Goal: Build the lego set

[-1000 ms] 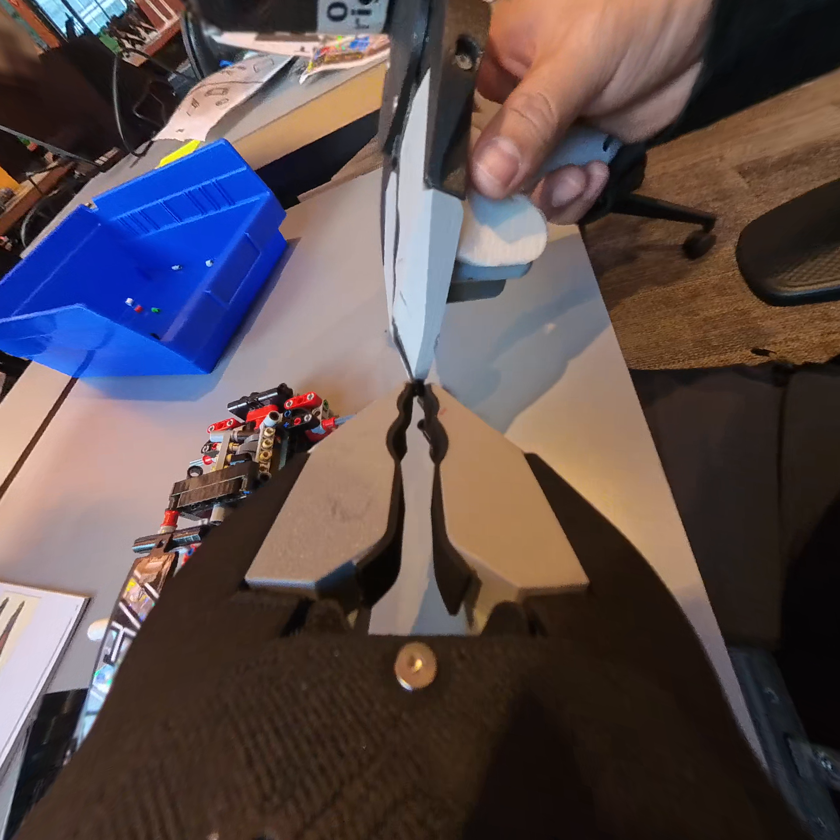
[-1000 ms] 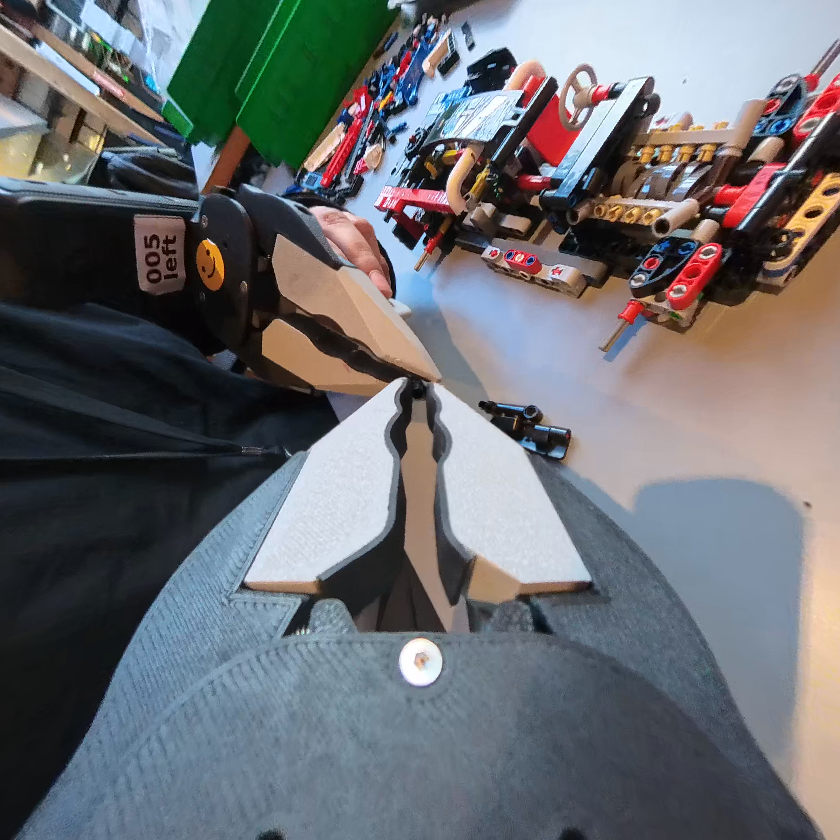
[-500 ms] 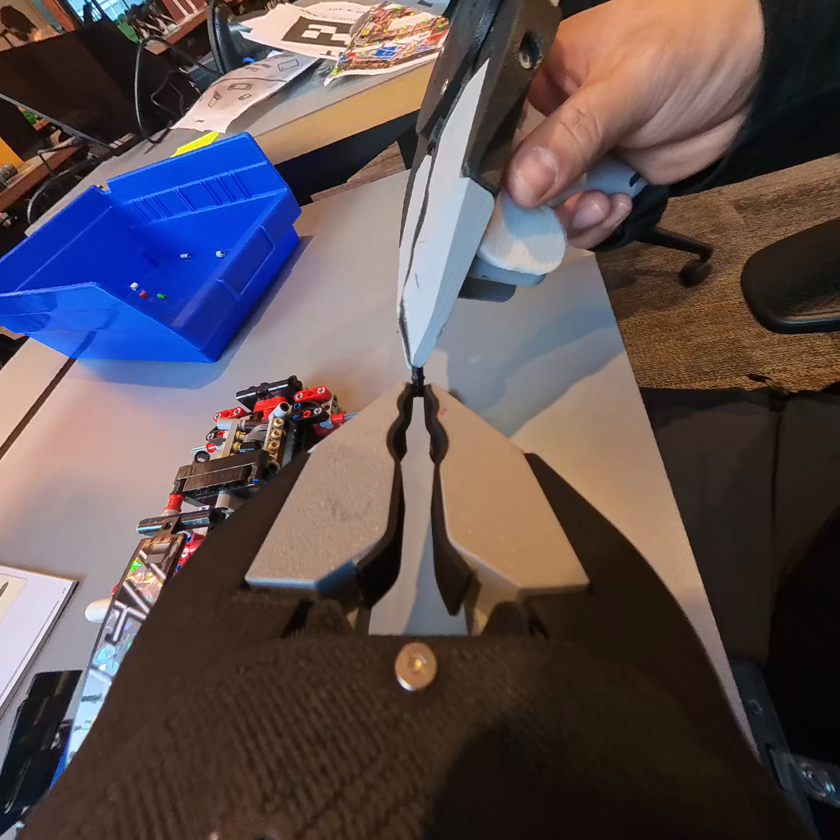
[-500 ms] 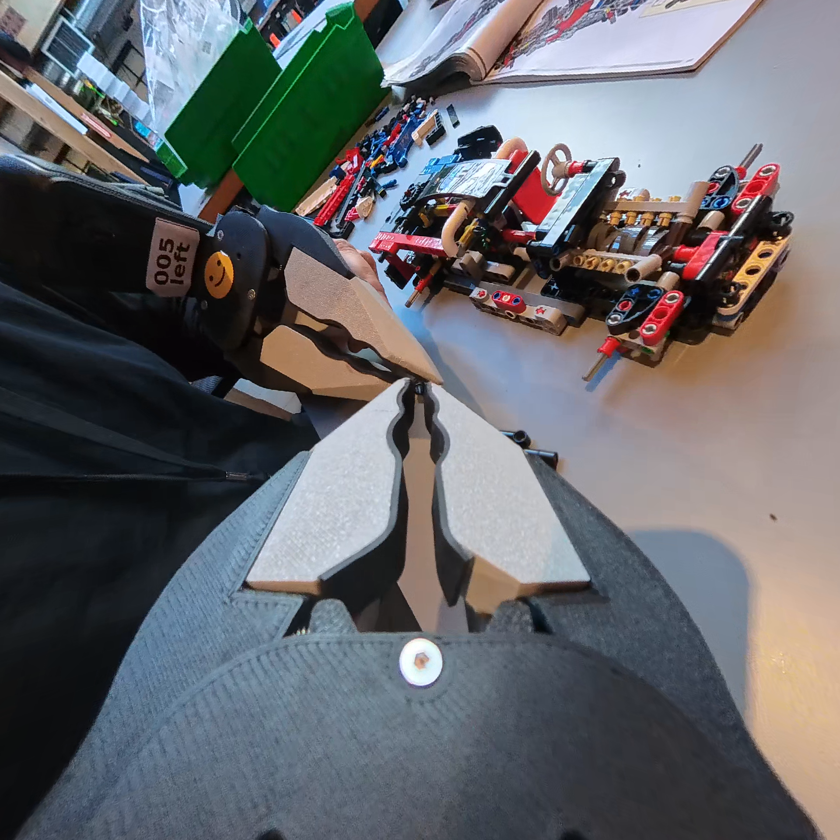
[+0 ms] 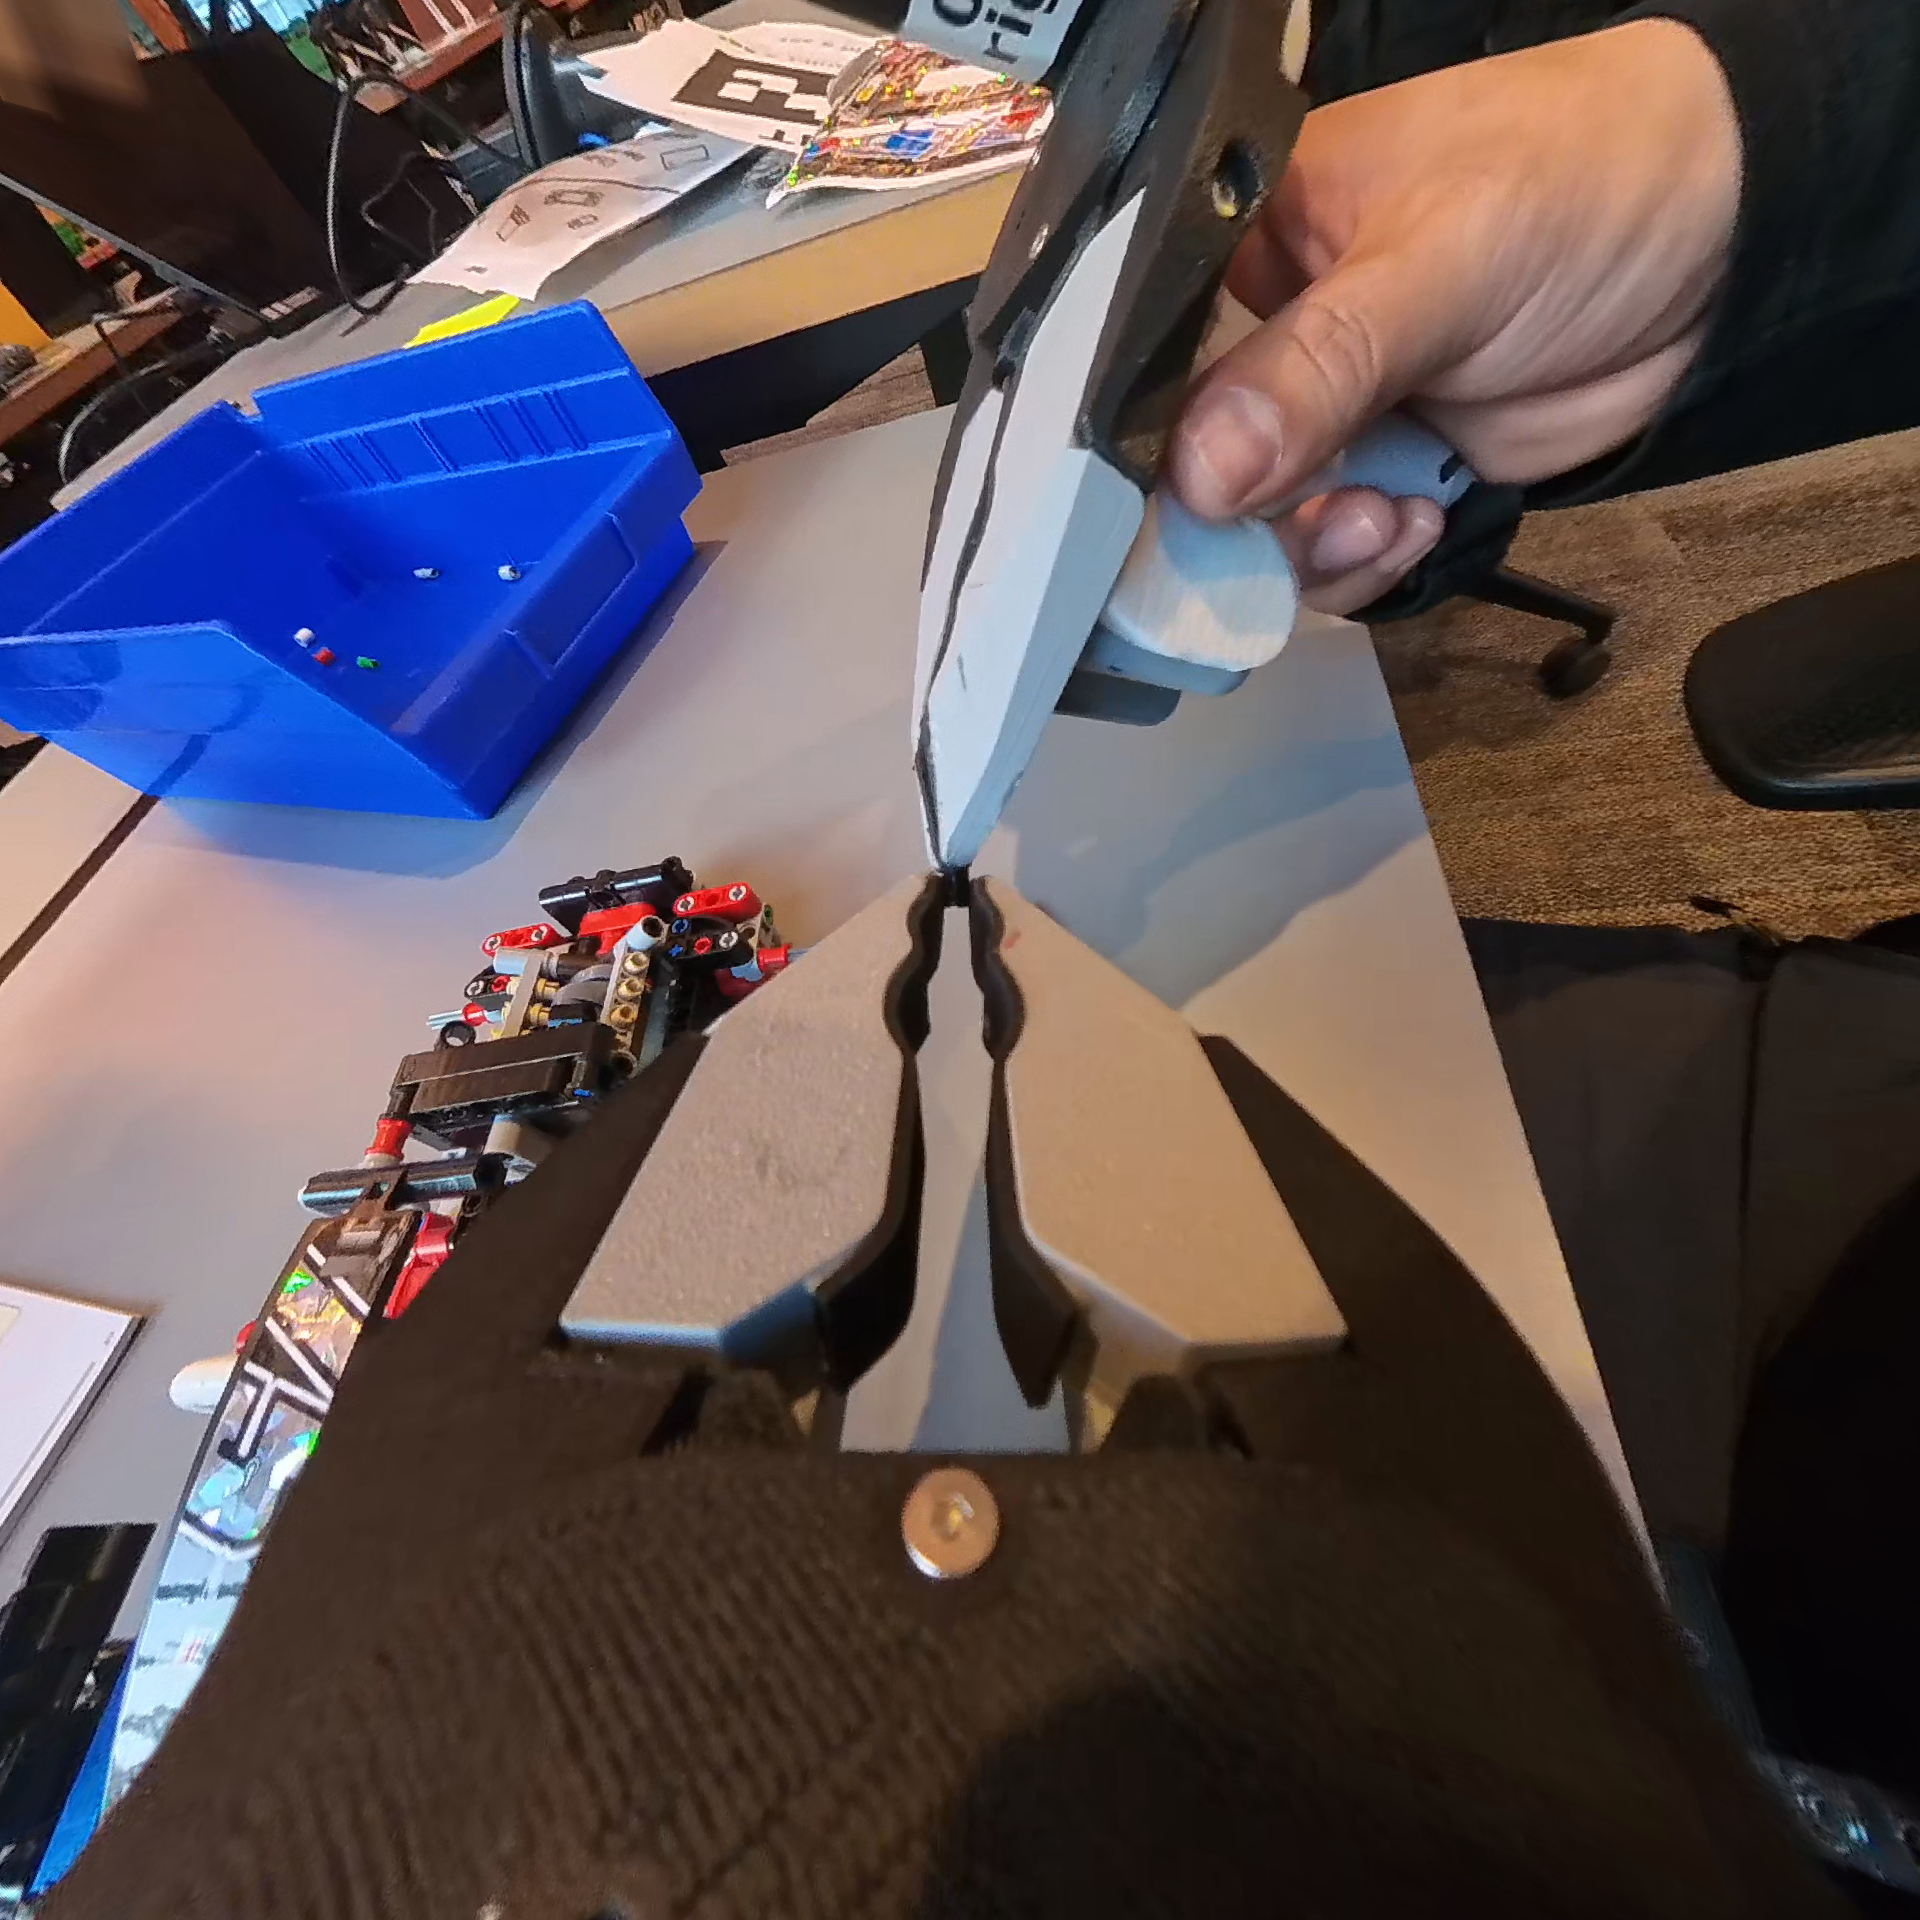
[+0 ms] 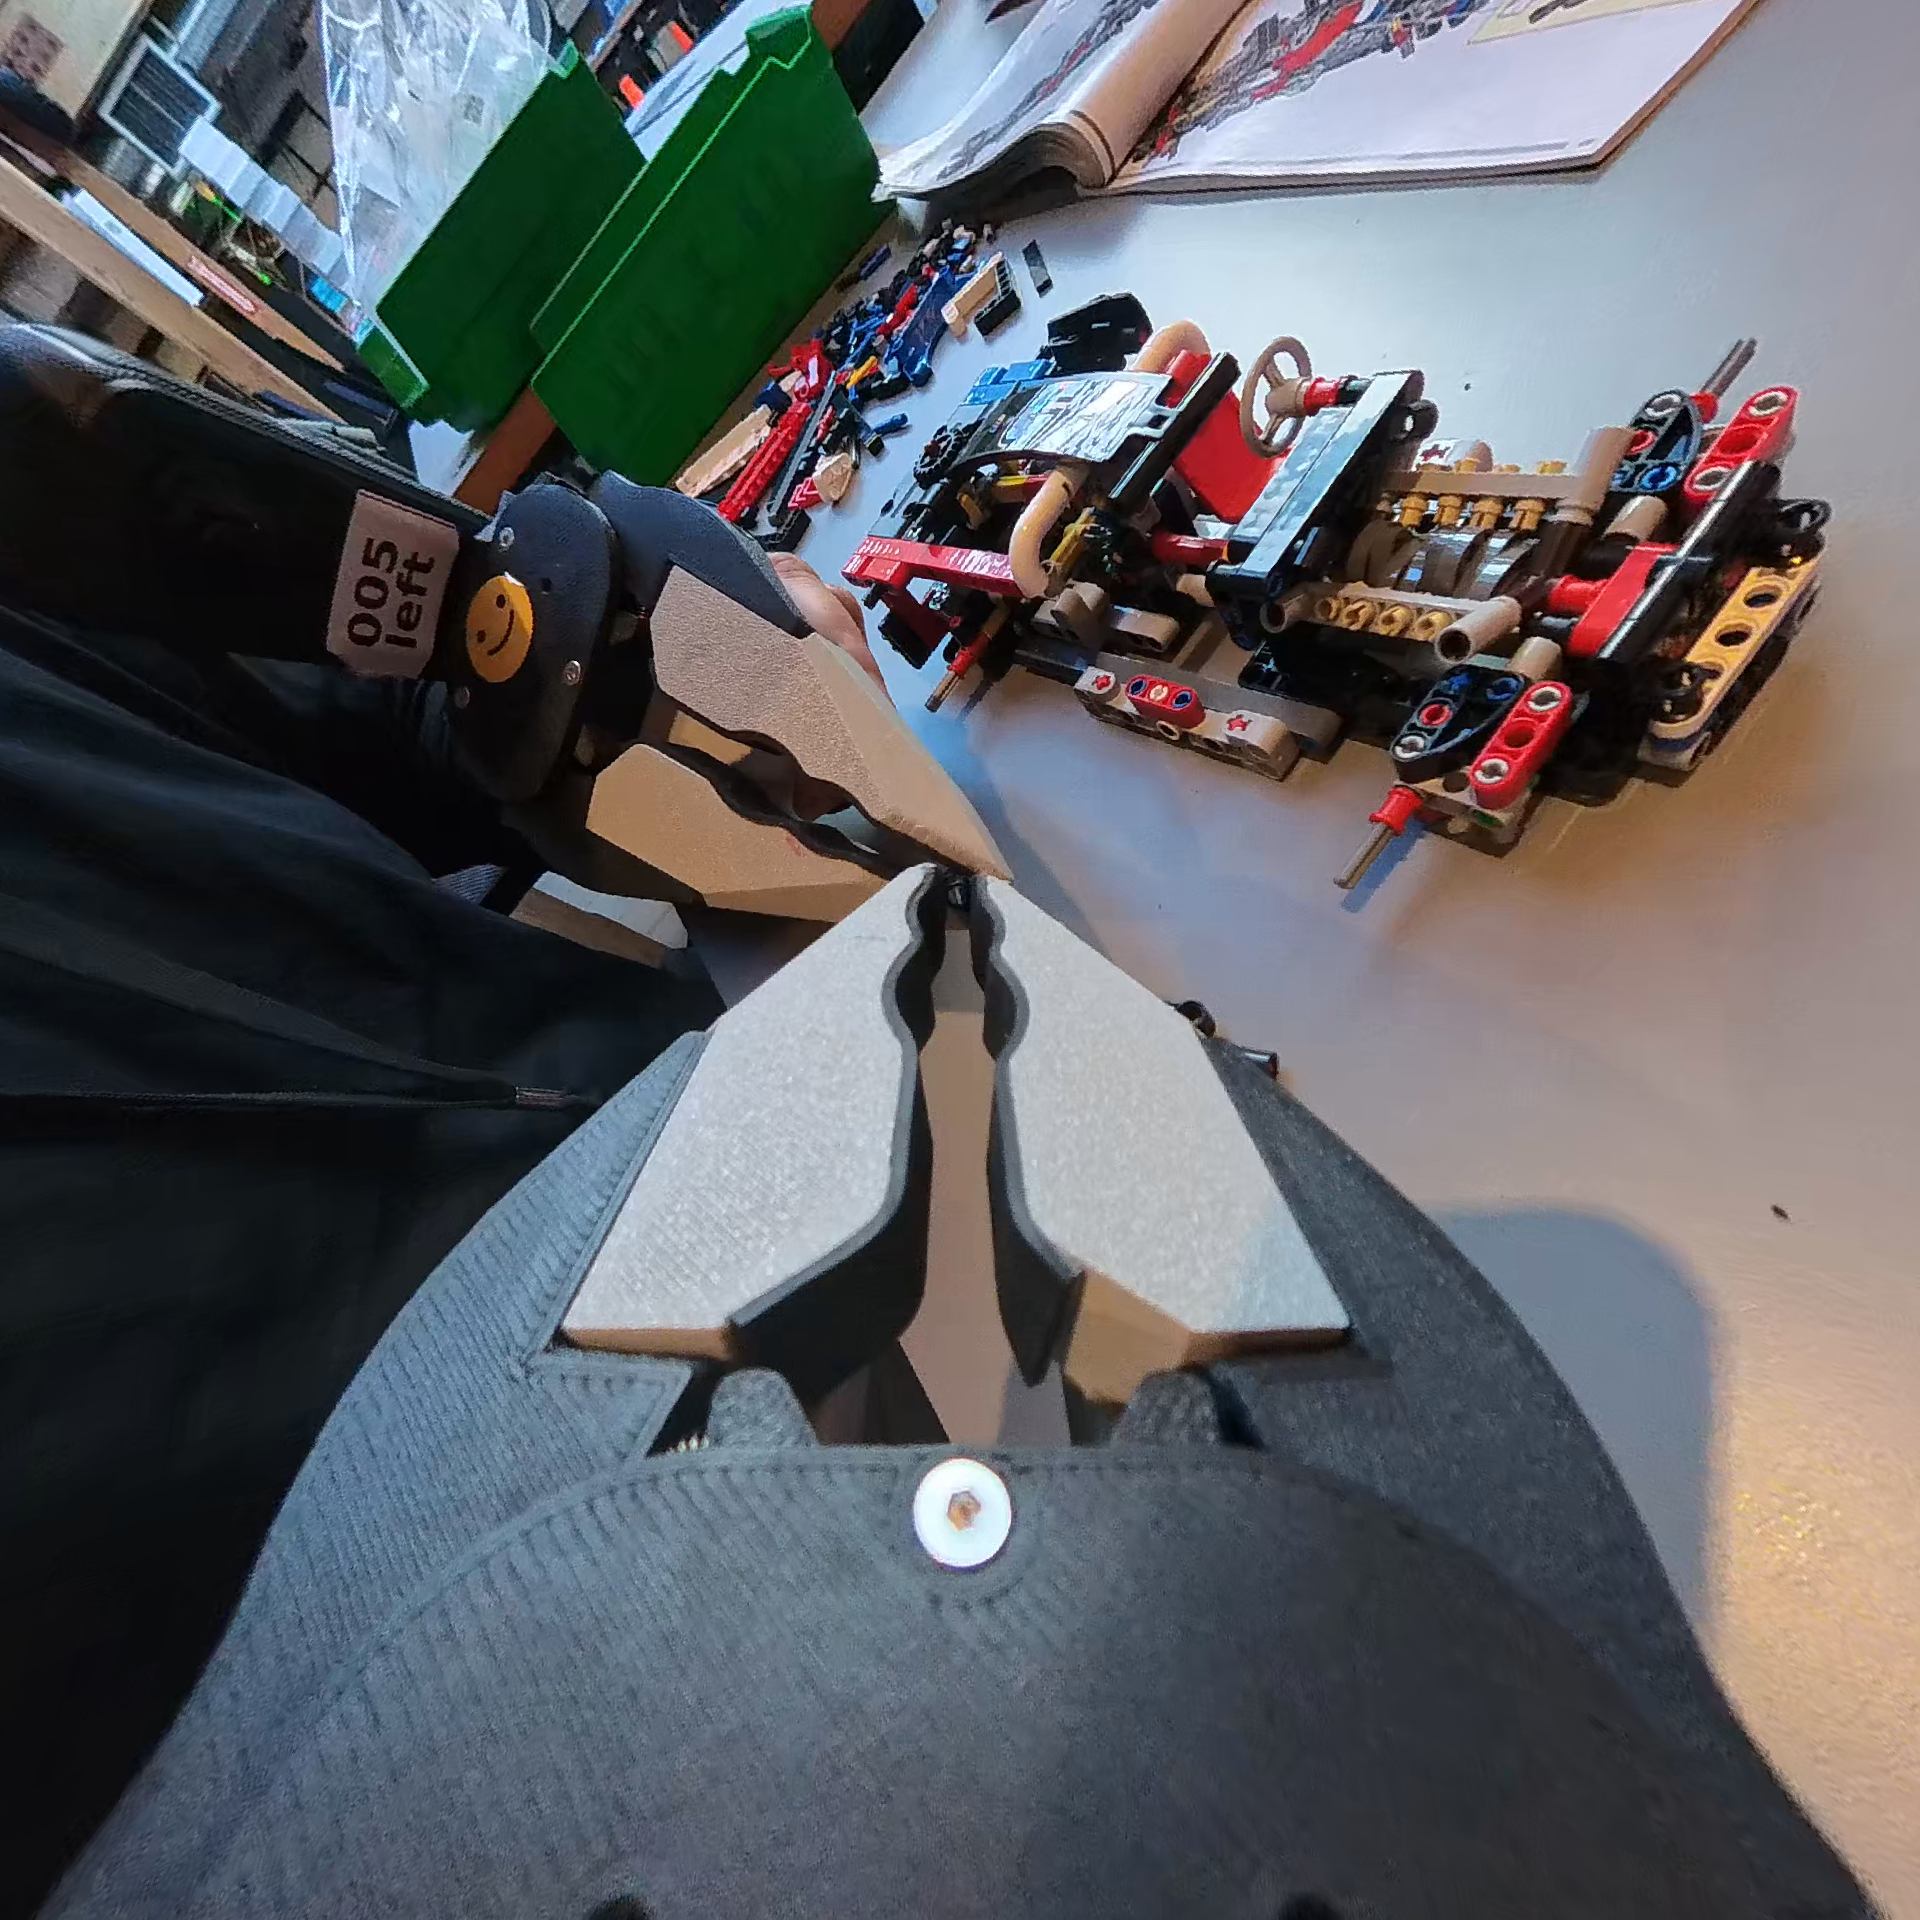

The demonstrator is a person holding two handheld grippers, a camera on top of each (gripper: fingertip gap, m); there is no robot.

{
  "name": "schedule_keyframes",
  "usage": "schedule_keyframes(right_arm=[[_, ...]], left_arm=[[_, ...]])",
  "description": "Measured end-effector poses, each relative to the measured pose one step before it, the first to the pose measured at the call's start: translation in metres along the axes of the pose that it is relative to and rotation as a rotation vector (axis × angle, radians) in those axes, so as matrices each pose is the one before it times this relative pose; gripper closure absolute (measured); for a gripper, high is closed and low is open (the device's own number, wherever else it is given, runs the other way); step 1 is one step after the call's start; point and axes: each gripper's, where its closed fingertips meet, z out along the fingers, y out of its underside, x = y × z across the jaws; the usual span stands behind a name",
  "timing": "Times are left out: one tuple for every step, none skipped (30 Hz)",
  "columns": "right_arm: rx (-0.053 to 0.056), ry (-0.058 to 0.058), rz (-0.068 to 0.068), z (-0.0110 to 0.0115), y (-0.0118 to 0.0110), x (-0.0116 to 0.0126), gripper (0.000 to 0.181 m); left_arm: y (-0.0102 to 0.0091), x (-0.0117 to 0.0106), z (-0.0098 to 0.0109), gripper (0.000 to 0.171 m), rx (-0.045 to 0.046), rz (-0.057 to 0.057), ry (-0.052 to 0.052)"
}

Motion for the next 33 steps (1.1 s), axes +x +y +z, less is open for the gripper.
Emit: schedule_keyframes(right_arm=[[0.004,0.0011,0.0049,0.00007,-0.0003,0.00031,0.18],[0.0048,-0.0002,0.0039,-0.00005,-0.00041,-0.00004,0.18],[0.0028,0.0005,0.0023,-0.00011,-0.00002,-0.00001,0.18],[0.0037,0.0021,0.0008,-0.00014,-0.00015,0.00006,0.18],[0.0073,0.0022,-0.0004,-0.0002,-0.0007,-0.00011,0.18],[0.0068,0.0016,-0.0001,-0.0001,-0.00066,-0.00012,0.18],[0.0066,0.0015,-0.0002,-0.0002,-0.00067,-0.00002,0.18],[0.0096,0.0014,-0.0025,-0.00027,-0.00144,-0.00013,0.18],[0.0138,0.0025,-0.0045,-0.00017,-0.00227,-0.0003,0.181],[0.0139,0.0044,-0.0042,0.00003,-0.00241,-0.00002,0.181],[0.0103,0.0078,-0.0051,0.0004,-0.00209,0.00054,0.181],[0.0029,0.0091,-0.0063,0.0005,-0.00116,0.00077,0.181],[-0.0065,0.0075,-0.008,0.00031,0.0,0.00059,0.181],[-0.0096,0.0094,-0.0117,-0.00035,0.00017,0.00099,0.181],[-0.0127,0.0215,-0.018,-0.00168,0.00034,0.00303,0.181],[-0.0232,0.0373,-0.0282,-0.00266,0.00182,0.00571,0.181],[-0.0394,0.0492,-0.0408,-0.00221,0.00484,0.00763,0.181],[-0.0524,0.0524,-0.0494,-0.00075,0.00738,0.00767,0.181],[-0.0533,0.039,-0.0537,0.00114,0.00819,0.00481,0.181],[-0.0463,0.0229,-0.0534,0.00279,0.00743,0.00146,0.181],[-0.0397,0.0195,-0.0434,0.00367,0.00637,0.00063,0.181],[-0.036,0.0153,-0.0294,0.00396,0.00562,0.00087,0.181],[-0.0266,0.005,-0.018,0.00356,0.00399,0.00051,0.18],[-0.0106,-0.004,-0.0097,0.00243,0.00163,-0.00012,0.18],[0.0031,-0.0095,-0.0046,0.00114,-0.00068,-0.0003,0.181],[0.006,-0.0101,-0.0029,0.00034,-0.00094,0.00008,0.181],[0.0007,-0.0036,-0.0042,0.00023,-0.00011,0.00141,0.181],[-0.0025,0.0017,-0.0076,0.00035,0.00065,0.00202,0.181],[-0.0035,-0.0003,-0.0089,0.00049,0.00098,0.00143,0.181],[-0.007,-0.002,-0.0054,0.0009,0.00166,0.00102,0.181],[-0.011,-0.0016,-0.0001,0.00113,0.00266,0.0009,0.181],[-0.0057,-0.0036,0.0048,0.00079,0.00222,0.0003,0.181],[0.0061,-0.0046,0.0097,-0.00007,0.00078,-0.00046,0.181]], left_arm=[[0.00027,-0.00045,0.00011,0.169,-0.00187,-0.0012,-0.0038],[-0.0002,-0.00039,-0.00013,0.169,0.00264,-0.0062,-0.0025],[-0.00011,0.00016,-0.00005,0.169,0.00074,-0.0073,0.0018],[0.0001,0.00008,0.00013,0.169,-0.00012,-0.0057,0.0012],[-0.00021,-0.00042,-0.00014,0.169,0.00258,-0.0059,-0.0026],[-0.00039,-0.00035,-0.00007,0.169,0.00293,-0.006,-0.0022],[-0.00038,-0.00044,-0.00011,0.169,0.00223,-0.008,-0.003],[-0.00099,-0.00062,-0.00013,0.169,0.00691,-0.014,-0.0037],[-0.0016,-0.00103,-0.00032,0.169,0.01171,-0.0259,-0.0026],[-0.00145,-0.00132,-0.00045,0.169,0.01128,-0.0286,-0.0018],[-0.00117,-0.0018,-0.00013,0.169,0.01007,-0.0266,-0.0032],[-0.00035,-0.00158,0.00012,0.169,0.00493,-0.0241,-0.0017],[0.00053,-0.00066,0.00023,0.169,-0.00132,-0.0201,0.0041],[0.00074,-0.00024,-0.00015,0.169,-0.00409,-0.0141,0.0052],[0.0017,-0.00035,-0.00054,0.169,-0.00898,-0.0094,0.0047],[0.00271,-0.00082,-0.00033,0.166,-0.01298,-0.0079,0.003],[0.00457,0.00014,0.00045,0.161,-0.02457,-0.0139,0.011],[0.00562,0.001,0.00151,0.159,-0.02903,-0.0205,0.0186],[0.00604,0.00362,0.00256,0.155,-0.03245,-0.0213,0.0358],[0.00697,0.00308,0.00332,0.151,-0.04,-0.0232,0.0303],[0.00552,0.0018,0.00326,0.146,-0.03862,-0.0134,0.0196],[0.00398,0.0013,0.00264,0.143,-0.03216,-0.0011,0.0119],[0.00259,0.00011,0.00208,0.144,-0.02092,0.0027,0.0007],[0.00263,0.00084,0.00233,0.145,-0.02243,0.0058,0.0043],[0.0048,0.00107,0.00367,0.148,-0.03944,0.0076,0.007],[0.00616,0.00035,0.00444,0.151,-0.04998,0.0093,0.0035],[0.00541,0.0002,0.00452,0.156,-0.04527,0.0093,0.0037],[0.00348,0.00044,0.00379,0.156,-0.03303,0.0091,0.0053],[-0.00186,-0.00079,0.00066,0.159,0.00552,0.0128,-0.0018],[-0.0005,-0.00079,0.00074,0.159,-0.00133,0.0089,0.0038],[-0.00031,-0.00033,0.00035,0.159,0.00032,-0.002,0.0107],[-0.00024,-0.00057,0.00004,0.159,0.00055,-0.0067,0.0117],[-0.0002,-0.00024,-0.00007,0.16,0.00076,-0.0069,0.0136]])
